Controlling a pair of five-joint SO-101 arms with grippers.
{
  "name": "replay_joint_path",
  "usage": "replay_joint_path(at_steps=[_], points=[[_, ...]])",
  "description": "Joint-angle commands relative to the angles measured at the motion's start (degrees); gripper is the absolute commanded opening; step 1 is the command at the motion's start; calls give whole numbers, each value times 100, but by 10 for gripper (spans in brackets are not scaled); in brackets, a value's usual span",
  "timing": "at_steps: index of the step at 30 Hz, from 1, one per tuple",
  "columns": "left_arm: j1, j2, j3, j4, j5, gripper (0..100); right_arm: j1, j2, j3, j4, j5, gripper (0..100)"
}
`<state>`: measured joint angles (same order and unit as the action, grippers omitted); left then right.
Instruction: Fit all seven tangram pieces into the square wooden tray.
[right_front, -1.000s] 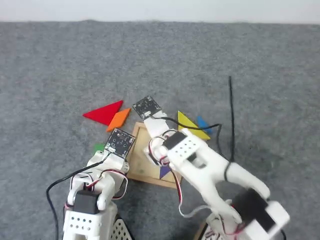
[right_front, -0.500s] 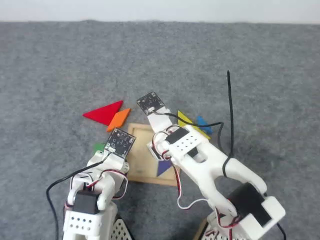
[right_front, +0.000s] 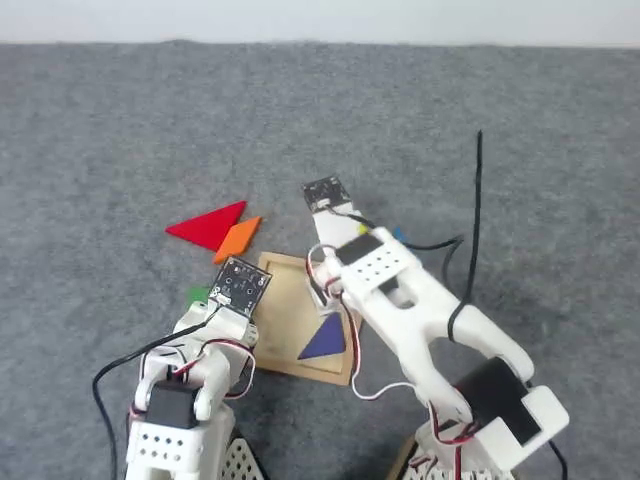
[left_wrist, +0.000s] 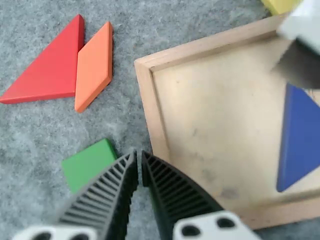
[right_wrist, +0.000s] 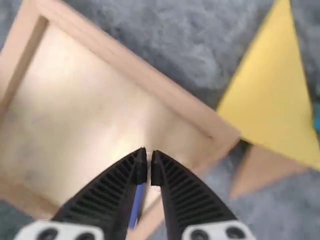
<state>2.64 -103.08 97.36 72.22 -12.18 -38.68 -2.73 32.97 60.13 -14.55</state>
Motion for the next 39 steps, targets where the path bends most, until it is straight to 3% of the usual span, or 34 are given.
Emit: replay_joint_path(at_steps=[1,13,22,31,39], points=[[26,-123,-92,35,-26,13,22,-92,-651,1059,-167,28],[26,-123,-92,35,-26,13,-22,-145,-1046,1156,-167,28],[26,-123,-92,35,-26,13,-259,259,-404,-479,-123,23],[26,-123,-92,35,-26,13,-303,409,-422,620,308,23],[26,-123,-92,35,-26,13,-884,409,-422,1165,308,23]])
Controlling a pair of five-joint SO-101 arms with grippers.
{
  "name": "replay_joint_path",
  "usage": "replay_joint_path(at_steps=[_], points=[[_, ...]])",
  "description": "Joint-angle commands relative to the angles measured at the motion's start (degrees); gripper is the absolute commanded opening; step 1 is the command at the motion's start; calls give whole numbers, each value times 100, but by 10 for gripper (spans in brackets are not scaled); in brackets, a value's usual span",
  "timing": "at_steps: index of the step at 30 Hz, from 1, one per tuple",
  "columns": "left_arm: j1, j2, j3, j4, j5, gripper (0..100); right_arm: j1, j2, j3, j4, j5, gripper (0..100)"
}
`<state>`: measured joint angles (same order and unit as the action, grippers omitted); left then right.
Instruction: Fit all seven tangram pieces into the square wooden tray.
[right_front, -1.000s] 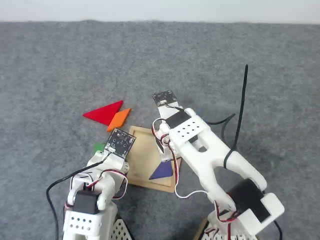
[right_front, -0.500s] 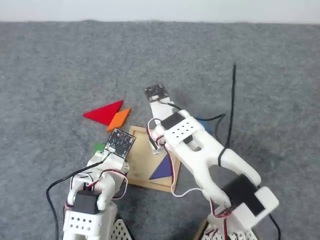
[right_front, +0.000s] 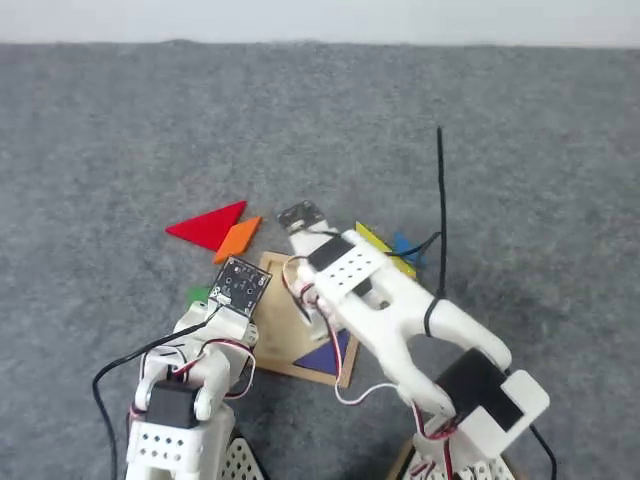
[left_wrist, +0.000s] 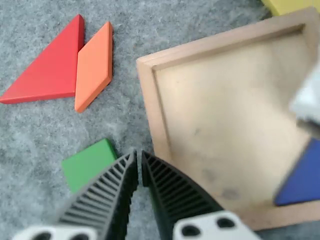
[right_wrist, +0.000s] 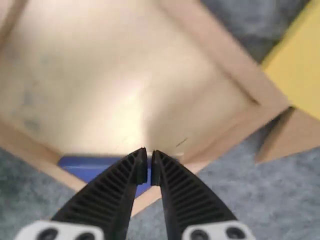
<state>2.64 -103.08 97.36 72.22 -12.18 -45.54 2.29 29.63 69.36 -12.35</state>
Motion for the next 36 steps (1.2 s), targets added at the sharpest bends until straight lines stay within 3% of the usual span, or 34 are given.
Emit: replay_joint_path(at_steps=[1,6,10,14,21,24,29,36], points=[[26,-123,-92,35,-26,13,-242,-92,-88,286,88,23],[26,-123,-92,35,-26,13,-189,-92,-273,374,88,23],[26,-123,-92,35,-26,13,268,-92,-703,321,141,26],[26,-123,-92,35,-26,13,840,-92,-1292,312,1011,43],[26,-123,-92,35,-26,13,1358,-22,-1635,295,2418,248],[26,-123,-92,35,-26,13,1358,57,-1626,-127,2462,216],[26,-123,-92,35,-26,13,1332,787,-1635,-1068,2505,75],[26,-123,-92,35,-26,13,1332,875,-1635,-690,3481,122]])
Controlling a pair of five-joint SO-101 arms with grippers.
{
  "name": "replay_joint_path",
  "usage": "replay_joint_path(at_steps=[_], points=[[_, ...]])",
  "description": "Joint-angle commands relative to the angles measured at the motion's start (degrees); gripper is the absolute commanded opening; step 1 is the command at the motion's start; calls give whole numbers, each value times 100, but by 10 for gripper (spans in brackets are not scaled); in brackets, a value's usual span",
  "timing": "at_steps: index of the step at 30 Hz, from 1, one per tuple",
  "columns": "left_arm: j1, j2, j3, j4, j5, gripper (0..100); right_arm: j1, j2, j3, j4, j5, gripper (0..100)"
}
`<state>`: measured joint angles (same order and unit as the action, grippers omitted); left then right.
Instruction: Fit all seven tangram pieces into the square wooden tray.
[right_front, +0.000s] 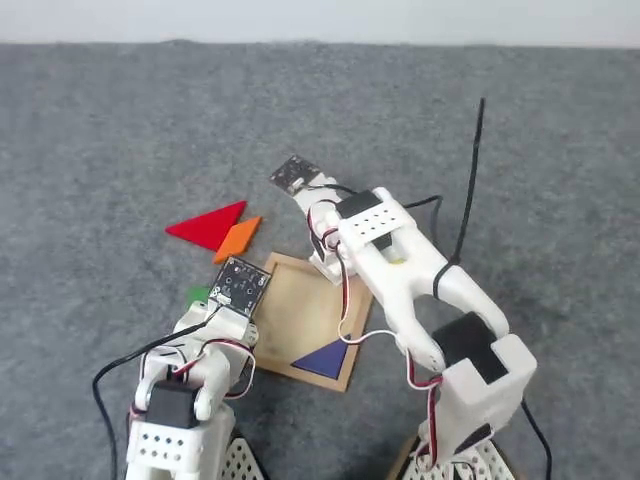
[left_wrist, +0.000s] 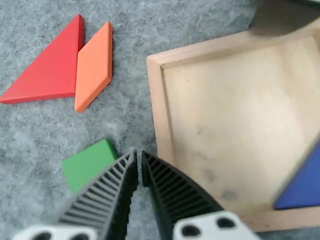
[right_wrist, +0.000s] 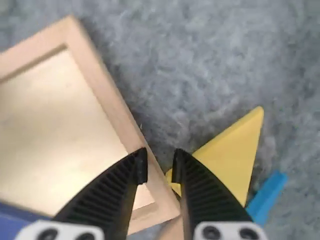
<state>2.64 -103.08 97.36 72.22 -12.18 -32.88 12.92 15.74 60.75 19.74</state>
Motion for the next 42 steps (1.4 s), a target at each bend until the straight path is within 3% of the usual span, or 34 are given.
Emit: replay_joint_path(at_steps=[1,6,13,16,21,27,36,42], points=[[26,-123,-92,35,-26,13,66,-251,-246,189,220,136],[26,-123,-92,35,-26,13,57,-541,-237,435,202,225],[26,-123,-92,35,-26,13,-435,-295,-264,505,299,229],[26,-123,-92,35,-26,13,-514,215,-369,154,677,192],[26,-123,-92,35,-26,13,-251,769,-1125,514,747,26],[26,-123,-92,35,-26,13,-180,848,-1697,734,905,17],[26,-123,-92,35,-26,13,-374,910,-2330,699,3138,17],[26,-123,-92,35,-26,13,-391,1516,-2321,-259,4457,17]])
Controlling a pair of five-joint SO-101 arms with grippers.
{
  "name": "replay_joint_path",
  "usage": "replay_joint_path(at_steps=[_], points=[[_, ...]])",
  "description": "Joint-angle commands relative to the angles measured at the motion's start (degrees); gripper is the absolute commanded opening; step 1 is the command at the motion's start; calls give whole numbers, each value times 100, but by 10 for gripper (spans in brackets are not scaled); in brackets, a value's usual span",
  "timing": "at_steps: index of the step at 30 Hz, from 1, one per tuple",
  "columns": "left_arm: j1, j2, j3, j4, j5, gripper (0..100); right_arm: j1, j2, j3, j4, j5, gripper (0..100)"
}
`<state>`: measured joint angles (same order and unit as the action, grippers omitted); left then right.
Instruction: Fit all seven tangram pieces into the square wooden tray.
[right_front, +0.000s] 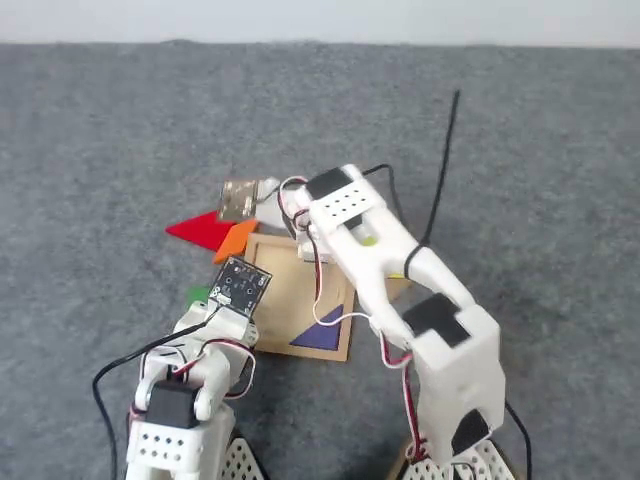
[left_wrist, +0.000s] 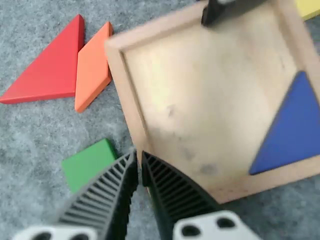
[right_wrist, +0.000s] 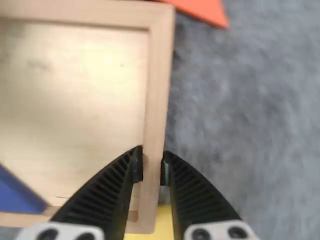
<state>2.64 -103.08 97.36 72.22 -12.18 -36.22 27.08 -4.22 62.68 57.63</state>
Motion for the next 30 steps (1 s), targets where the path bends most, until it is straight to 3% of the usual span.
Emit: replay_joint_path(at_steps=[1,26,30], points=[[26,-123,-92,35,-26,13,-110,277,-325,-629,844,17],[26,-123,-92,35,-26,13,593,-198,202,-743,914,22],[53,-123,-92,35,-35,13,418,-365,202,-488,905,122]])
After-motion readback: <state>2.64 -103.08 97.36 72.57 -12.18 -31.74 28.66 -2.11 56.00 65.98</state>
